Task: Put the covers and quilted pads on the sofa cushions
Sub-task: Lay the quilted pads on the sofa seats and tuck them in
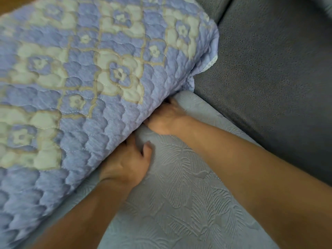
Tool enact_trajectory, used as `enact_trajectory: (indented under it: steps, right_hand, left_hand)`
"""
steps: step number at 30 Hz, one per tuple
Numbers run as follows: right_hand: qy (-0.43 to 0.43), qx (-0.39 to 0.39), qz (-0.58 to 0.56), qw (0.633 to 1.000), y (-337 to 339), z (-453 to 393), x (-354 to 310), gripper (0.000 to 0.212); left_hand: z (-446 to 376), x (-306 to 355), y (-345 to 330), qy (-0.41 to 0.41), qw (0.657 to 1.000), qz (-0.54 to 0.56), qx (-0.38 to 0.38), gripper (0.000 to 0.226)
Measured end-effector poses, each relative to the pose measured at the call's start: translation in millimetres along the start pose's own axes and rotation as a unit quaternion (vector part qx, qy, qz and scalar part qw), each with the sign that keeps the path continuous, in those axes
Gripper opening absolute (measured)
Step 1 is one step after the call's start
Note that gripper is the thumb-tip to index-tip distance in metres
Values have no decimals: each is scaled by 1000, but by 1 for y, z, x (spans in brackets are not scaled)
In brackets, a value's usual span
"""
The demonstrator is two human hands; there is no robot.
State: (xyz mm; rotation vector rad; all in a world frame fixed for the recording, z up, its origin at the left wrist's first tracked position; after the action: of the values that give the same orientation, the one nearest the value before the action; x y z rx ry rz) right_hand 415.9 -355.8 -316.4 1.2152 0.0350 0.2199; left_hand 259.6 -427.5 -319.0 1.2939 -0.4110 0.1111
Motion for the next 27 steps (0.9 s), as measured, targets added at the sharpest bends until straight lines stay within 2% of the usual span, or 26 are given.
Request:
enact_trajectory:
  steps: [2,4,6,8,10,13,17,20,22,24,27]
  right_hand:
    - [-6,-7,6,1000,-3,0,2,64]
    - [-23,1,16,1000,-5,5,3,62]
    - [-60,63,20,996,-6,24,-1,55]
    - [-100,134,-31,985,-13,60,0,49]
    - [-138,145,-72,977,-25,104,7,53]
    - [-168,82,-99,977,-40,158,26,63]
    - [-220,3,-157,963,-53,232,17,67]
    - [-192,9,-156,969,-58,300,-48,64]
    - [-121,7,-149,981,-59,334,-107,60]
    - [-87,-35,-124,988,-61,354,-151,60]
    - [-151,-34,-108,982,-58,350,-172,61]
  left_hand:
    - [-11,8,-3,19,1000,1,-10,88]
    - [-17,15,-4,33,999,3,-22,83]
    - [-19,18,-4,41,998,-10,-42,86]
    - [-10,22,-1,35,998,-22,-52,87]
    - [20,29,-1,-17,999,-13,-24,78]
    - [96,26,-8,-114,992,-26,-36,73]
    - [111,13,-10,-76,991,-70,-84,75]
    - [100,14,-6,-67,984,-67,-151,77]
    - [104,7,7,-47,979,-33,-193,77]
    - [127,-11,27,-7,985,39,-166,72]
    - [227,-69,48,27,988,96,-115,73]
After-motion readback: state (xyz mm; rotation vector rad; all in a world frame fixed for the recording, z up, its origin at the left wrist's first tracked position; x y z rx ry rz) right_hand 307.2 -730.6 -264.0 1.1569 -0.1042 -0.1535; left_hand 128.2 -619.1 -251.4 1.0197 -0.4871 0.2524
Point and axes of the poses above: each hand's wrist, its own z-axis away from the middle knuckle, its own y-axis out of the back of the hand, x = y × z, the point moved 4 cm from there along -z, towards the middle knuckle, and after that the axes turned 9 degrees about z, right-handed, at the moved point
